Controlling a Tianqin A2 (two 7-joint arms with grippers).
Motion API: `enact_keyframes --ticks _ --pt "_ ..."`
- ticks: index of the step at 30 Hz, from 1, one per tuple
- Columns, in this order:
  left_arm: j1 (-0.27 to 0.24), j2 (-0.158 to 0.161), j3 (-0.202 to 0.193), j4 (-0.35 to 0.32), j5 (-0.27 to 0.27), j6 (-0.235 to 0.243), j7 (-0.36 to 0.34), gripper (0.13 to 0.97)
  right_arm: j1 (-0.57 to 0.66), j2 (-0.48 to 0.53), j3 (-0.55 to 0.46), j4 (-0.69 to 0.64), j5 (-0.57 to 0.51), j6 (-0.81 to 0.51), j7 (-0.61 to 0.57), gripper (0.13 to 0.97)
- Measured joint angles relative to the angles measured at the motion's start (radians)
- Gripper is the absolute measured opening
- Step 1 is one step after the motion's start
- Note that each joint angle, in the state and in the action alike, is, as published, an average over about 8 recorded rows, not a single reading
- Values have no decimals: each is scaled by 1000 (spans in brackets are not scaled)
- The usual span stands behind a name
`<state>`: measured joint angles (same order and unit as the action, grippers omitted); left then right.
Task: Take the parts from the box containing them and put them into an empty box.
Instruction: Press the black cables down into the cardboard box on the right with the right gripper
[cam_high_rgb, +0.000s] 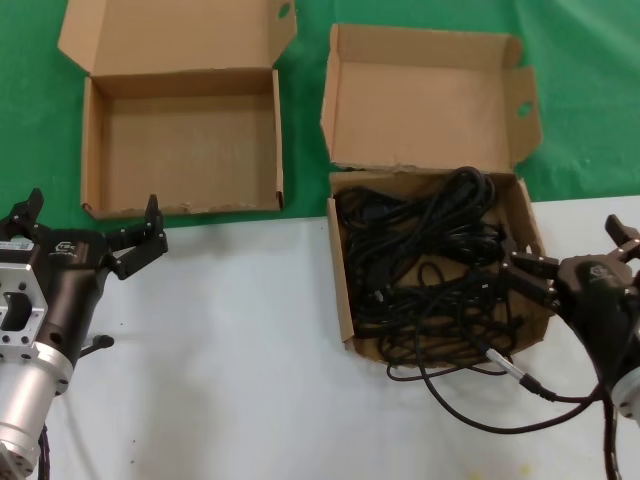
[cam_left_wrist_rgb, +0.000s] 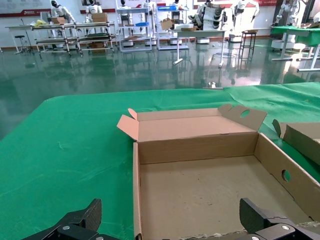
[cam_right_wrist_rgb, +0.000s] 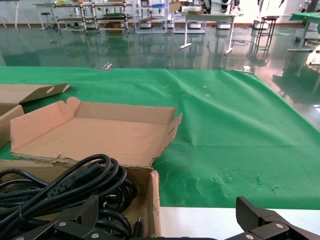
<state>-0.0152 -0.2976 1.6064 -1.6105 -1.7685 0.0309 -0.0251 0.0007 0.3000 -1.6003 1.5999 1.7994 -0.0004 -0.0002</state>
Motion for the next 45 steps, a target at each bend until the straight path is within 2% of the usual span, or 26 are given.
enact_keyframes --ticks 15,24,29,33,39,41,45 --pt "0 0 0 0 0 0 0 966 0 0 0 0 0 0 0 966" --pt "0 0 0 0 0 0 0 938 -2 3 1 3 1 2 1 966" --pt "0 0 0 0 0 0 0 880 -15 25 4 21 13 0 13 966" --pt "0 0 0 0 0 0 0 845 -29 85 3 52 31 -35 39 966" --pt "0 0 0 0 0 0 0 726 -35 251 -17 123 35 -149 74 966" --pt "0 0 0 0 0 0 0 686 -27 312 -25 146 26 -203 63 966" --pt "0 0 0 0 0 0 0 686 12 420 -43 173 -1 -332 -9 966"
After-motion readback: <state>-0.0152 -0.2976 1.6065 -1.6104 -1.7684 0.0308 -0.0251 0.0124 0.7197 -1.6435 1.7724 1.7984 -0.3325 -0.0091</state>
